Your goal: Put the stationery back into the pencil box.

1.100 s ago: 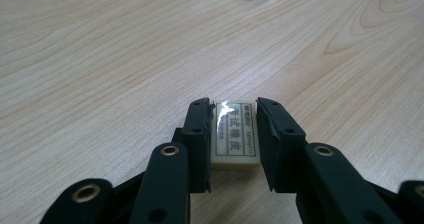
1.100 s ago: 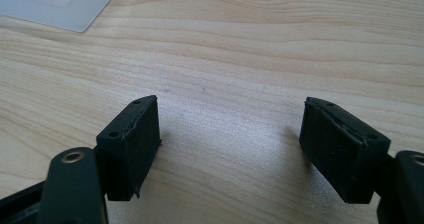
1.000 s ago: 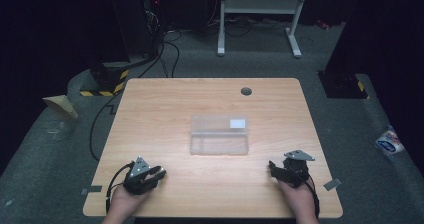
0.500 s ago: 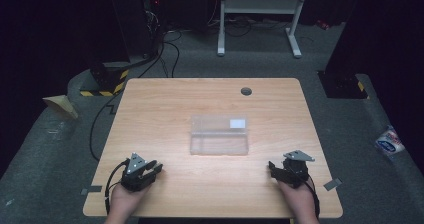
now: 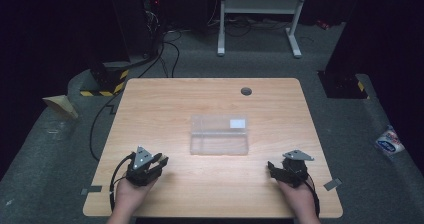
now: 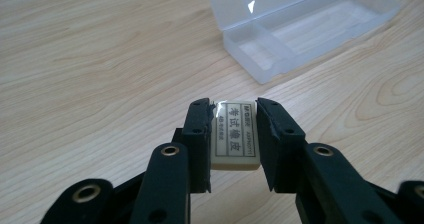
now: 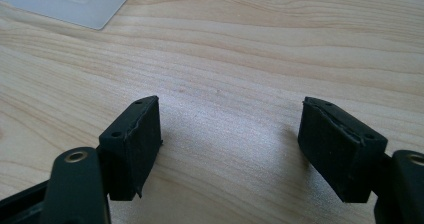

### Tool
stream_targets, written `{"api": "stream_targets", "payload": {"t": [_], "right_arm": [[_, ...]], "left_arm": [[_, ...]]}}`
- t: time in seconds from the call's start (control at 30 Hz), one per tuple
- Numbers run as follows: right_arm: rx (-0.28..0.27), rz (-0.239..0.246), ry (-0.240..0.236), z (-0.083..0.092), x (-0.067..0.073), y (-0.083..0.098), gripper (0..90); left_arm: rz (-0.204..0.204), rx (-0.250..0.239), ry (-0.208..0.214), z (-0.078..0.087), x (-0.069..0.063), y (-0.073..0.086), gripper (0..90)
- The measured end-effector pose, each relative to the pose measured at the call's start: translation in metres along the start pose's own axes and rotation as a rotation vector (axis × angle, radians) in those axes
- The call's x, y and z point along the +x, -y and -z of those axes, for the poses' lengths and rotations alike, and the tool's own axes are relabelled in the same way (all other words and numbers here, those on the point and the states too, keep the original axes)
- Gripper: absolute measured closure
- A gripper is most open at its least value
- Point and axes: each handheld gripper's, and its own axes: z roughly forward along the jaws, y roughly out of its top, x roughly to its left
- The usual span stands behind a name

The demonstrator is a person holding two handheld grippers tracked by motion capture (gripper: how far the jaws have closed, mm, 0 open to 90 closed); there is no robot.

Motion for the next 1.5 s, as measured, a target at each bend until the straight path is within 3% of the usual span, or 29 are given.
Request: {"api": "stream_targets", "payload": {"t": [0.2,0.4,0.67,0.83,1.0,1.5], "right_arm": [[0.001,-0.006,0.008,0.000,0.001,0.000,25.3],[-0.002,-0.006,0.012,0.000,0.001,0.001,25.4],[0.001,0.000,0.004,0.000,0.001,0.000,25.4],[0.001,0.010,-0.001,0.000,0.000,0.000,25.5],[-0.002,0.008,-0.001,0.001,0.001,0.001,25.4],[-0.001,0.006,-0.001,0.001,0.001,0.001,25.5]], "left_arm": [[-0.021,-0.018,0.025,-0.004,-0.008,-0.005,67.7],[0.023,-0.036,0.070,-0.014,-0.008,-0.013,67.7],[0.010,-0.033,0.057,-0.025,-0.017,-0.024,67.7],[0.028,-0.020,0.056,-0.036,-0.023,-0.023,67.7],[0.040,-0.044,0.069,-0.043,-0.024,-0.030,67.7],[0.035,-0.013,0.054,-0.066,-0.025,-0.043,67.7]]}}
